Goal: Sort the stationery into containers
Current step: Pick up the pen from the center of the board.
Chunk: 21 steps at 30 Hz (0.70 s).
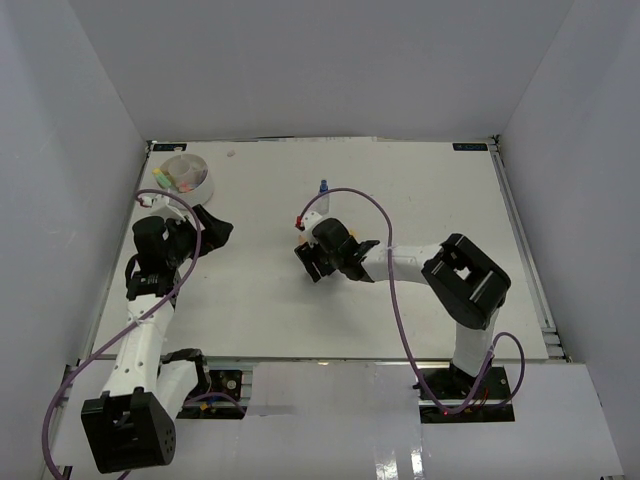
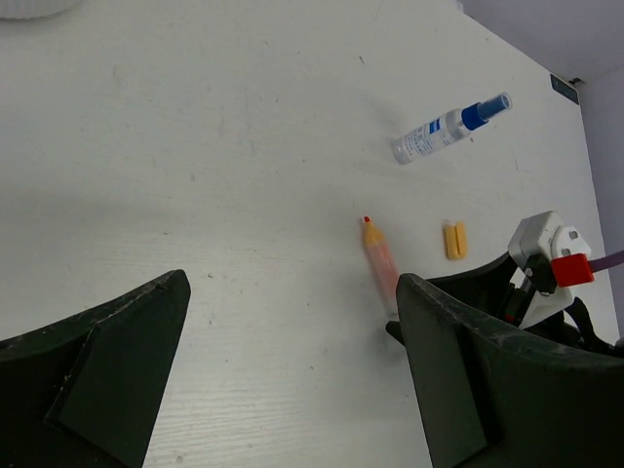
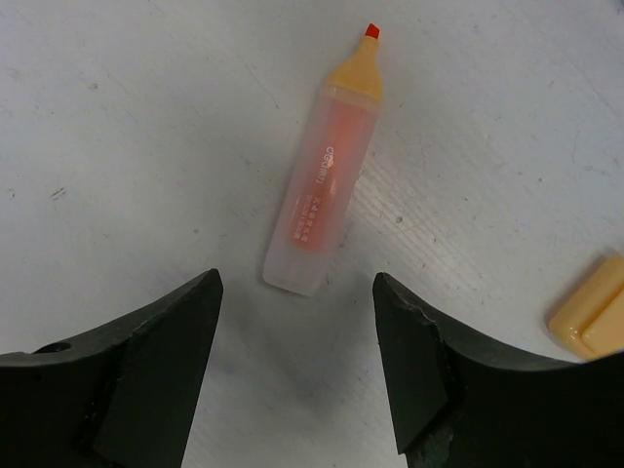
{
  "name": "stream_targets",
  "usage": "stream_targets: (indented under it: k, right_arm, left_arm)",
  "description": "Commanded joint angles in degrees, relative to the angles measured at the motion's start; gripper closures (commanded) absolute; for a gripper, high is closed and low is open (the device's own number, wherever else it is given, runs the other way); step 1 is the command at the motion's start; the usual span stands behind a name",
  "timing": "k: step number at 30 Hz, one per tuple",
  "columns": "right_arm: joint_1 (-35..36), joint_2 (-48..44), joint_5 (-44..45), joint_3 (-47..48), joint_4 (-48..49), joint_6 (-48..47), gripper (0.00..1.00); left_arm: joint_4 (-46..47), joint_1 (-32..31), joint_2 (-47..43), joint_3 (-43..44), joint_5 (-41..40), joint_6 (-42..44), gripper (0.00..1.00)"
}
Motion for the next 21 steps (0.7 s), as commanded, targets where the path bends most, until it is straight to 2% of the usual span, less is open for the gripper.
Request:
stream_targets:
  k: [1,13,16,19,21]
  right_arm:
    - [0.3,0.9,1.3,2.3,0.4,1.4,0.32]
    - [0.9,3.6,2.0,3.0,0.0,2.1,0.4]
    - [0.9,4.2,2.9,3.3,-0.5,2.4,0.46]
    - [0.9,3.8,3.8,2.8,-0.5,2.7,0.57]
    - [0.9,3.2,3.9,2.2,-0.4,2.7,0.68]
  left_arm:
    - [0.3,-0.4,-0.3,-0.1,2.0,0.4,0.02]
    - [0.4,-0.4,0.5,-0.3,4.5,-0.5,0.02]
    - [0.5,-0.4,0.9,-0.5,5.1,-0.6,0.02]
    - [0.9,-0.4,1.2,-0.6,6.0,-0.8,0.02]
    - [1.9,-0.4,1.9,-1.0,8.1,-1.3,0.02]
